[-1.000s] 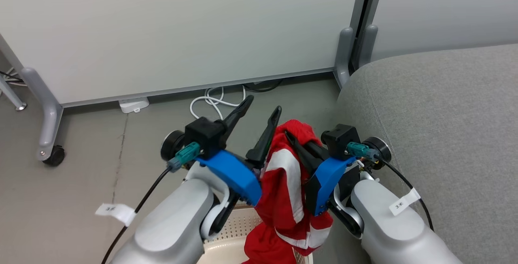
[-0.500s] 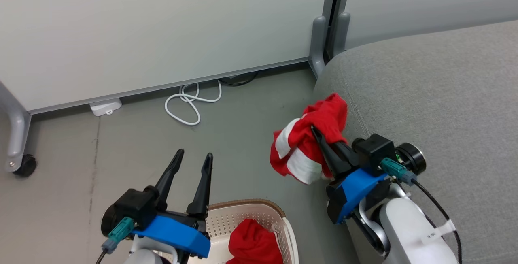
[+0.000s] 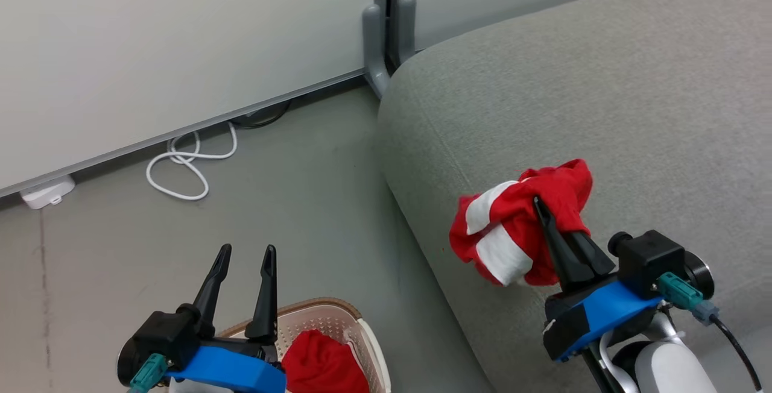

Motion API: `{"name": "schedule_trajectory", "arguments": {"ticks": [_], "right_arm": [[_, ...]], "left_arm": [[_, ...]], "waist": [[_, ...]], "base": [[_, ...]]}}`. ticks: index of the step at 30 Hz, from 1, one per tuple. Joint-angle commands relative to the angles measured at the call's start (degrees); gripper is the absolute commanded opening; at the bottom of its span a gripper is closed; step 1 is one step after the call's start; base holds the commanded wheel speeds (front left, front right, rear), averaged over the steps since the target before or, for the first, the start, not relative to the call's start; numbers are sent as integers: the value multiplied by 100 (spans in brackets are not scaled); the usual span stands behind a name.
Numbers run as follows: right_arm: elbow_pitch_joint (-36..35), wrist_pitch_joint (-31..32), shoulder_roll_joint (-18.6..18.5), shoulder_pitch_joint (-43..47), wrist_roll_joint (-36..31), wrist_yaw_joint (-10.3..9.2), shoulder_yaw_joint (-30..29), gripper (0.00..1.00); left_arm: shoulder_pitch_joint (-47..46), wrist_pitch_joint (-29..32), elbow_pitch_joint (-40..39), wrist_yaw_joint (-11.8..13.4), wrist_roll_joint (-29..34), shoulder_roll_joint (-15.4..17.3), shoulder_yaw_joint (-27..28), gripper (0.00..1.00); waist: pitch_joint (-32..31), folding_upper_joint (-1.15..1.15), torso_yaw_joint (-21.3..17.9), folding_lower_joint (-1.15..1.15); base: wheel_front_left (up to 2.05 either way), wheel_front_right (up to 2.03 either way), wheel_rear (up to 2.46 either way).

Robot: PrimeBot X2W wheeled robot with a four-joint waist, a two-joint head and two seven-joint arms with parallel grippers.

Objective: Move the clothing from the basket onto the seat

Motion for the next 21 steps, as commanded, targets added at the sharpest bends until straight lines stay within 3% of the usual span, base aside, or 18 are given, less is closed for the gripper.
{"name": "schedule_trajectory", "arguments": {"ticks": [1,9,21], "right_arm": [[-117,27,-6,169,32,1,-86,0],[-313,53,-4,337,135,1,-270,0],[4,69,-4,-225,477,1,-364,0]], "left_arm": [[22,-15,-19,-48,85,-44,47,100],[-90,-16,56,-195,299,-142,179,100],[-212,-16,72,-346,468,-142,292,100]], "waist": [[-49,0,-204,0],[88,0,-635,0],[425,0,-670,0]], "base": [[0,0,0],[0,0,0],[0,0,0]]}}
